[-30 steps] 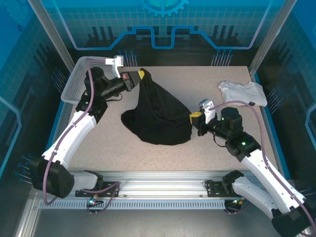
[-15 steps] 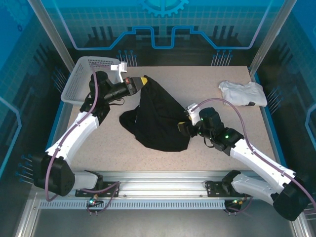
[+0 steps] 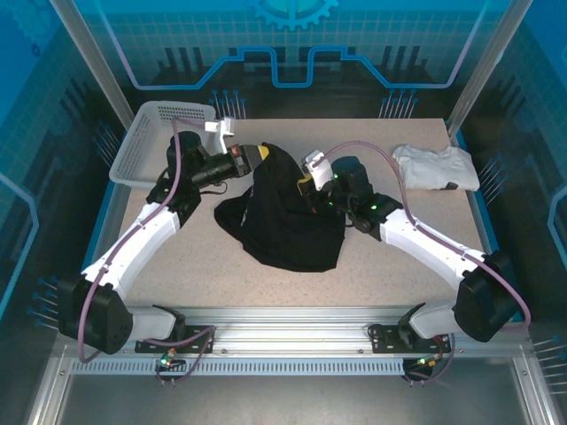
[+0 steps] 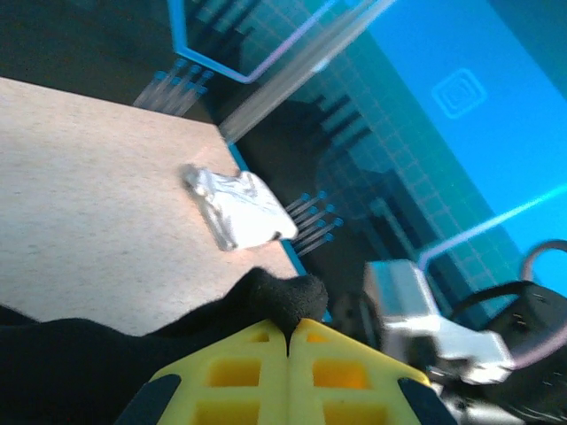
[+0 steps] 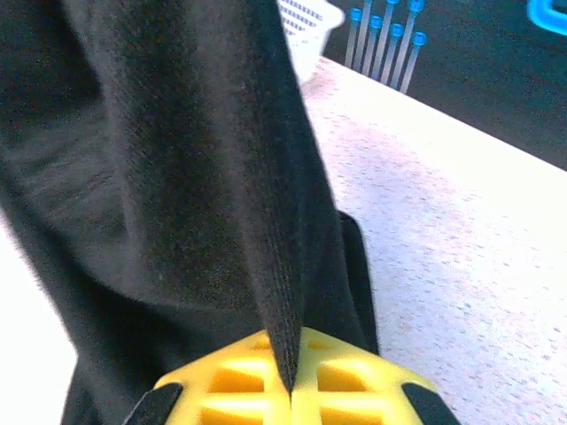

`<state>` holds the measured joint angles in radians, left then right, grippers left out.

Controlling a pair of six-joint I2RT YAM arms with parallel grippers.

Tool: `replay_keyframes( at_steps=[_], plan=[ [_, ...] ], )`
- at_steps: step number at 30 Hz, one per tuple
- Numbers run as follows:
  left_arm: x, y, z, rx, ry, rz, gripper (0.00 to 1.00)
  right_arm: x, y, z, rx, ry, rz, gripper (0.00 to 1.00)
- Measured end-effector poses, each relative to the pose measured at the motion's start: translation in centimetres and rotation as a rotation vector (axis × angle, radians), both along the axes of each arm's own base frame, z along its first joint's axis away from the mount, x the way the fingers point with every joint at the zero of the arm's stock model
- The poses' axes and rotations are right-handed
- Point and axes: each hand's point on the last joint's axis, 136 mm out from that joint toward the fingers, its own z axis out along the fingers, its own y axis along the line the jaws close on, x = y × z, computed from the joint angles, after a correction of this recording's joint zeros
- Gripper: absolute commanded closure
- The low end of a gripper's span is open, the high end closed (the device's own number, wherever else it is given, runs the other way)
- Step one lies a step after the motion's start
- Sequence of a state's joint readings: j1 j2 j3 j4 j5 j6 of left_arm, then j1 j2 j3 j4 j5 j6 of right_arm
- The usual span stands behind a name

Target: Fold the inside-out t-shirt

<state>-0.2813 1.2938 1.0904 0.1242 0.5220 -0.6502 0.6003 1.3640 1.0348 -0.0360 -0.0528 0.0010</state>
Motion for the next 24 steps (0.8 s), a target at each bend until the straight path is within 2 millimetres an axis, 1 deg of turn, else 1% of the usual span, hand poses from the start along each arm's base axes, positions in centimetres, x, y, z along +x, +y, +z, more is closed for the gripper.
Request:
replay_keyframes(
  at_steps=[2,4,5,7,9,10,12,14,16,17,18,20,23,24],
  plan=[
    [0.5,1.2,-0.5,0.045,0.000,0.071,1.00,-1.0,-0.3,1.3,0.050,0.014,0.062,1.00],
    [1.0,2.4,-1.1,0.099,-0.010,0.142,1.00,-1.9,-1.5,3.5,0.123,0.019,0.115,1.00],
    [1.2,2.7,-1.3,0.120,-0.014,0.158,0.98,-2.2,-1.9,4.4,0.151,0.018,0.131,1.00],
    [1.3,2.8,-2.1,0.160,-0.010,0.167,0.94,-2.7,-2.7,6.6,0.219,0.018,0.173,1.00],
    [1.5,2.6,-2.8,0.186,-0.011,0.158,0.90,-3.2,-2.6,7.9,0.262,0.028,0.217,1.00],
    [1.6,2.4,-3.3,0.199,-0.009,0.153,0.88,-3.5,-2.4,8.1,0.277,0.043,0.241,1.00],
    [1.7,2.4,-4.3,0.225,0.000,0.150,0.82,-3.9,-1.8,7.9,0.294,0.085,0.277,1.00],
    [1.7,2.7,-5.5,0.264,0.012,0.166,0.74,-3.8,-1.5,7.2,0.303,0.135,0.294,1.00],
    [1.6,3.2,-6.9,0.316,0.028,0.185,0.62,-3.3,-1.5,6.2,0.311,0.184,0.297,1.00],
    [1.5,3.3,-7.6,0.338,0.036,0.189,0.59,-3.2,-1.4,5.8,0.312,0.203,0.298,1.00],
    [1.1,3.4,-8.4,0.367,0.047,0.195,0.56,-3.0,-1.4,5.4,0.314,0.223,0.298,1.00],
    [0.2,3.4,-9.6,0.415,0.063,0.196,0.55,-2.9,-1.2,4.8,0.318,0.252,0.300,1.00],
    [-1.9,2.6,-10.2,0.452,0.051,0.159,0.54,-2.9,-1.0,4.5,0.323,0.277,0.304,1.00],
    [-2.8,2.0,-10.2,0.454,0.038,0.133,0.54,-2.8,-1.0,4.4,0.324,0.283,0.304,1.00]
  ],
)
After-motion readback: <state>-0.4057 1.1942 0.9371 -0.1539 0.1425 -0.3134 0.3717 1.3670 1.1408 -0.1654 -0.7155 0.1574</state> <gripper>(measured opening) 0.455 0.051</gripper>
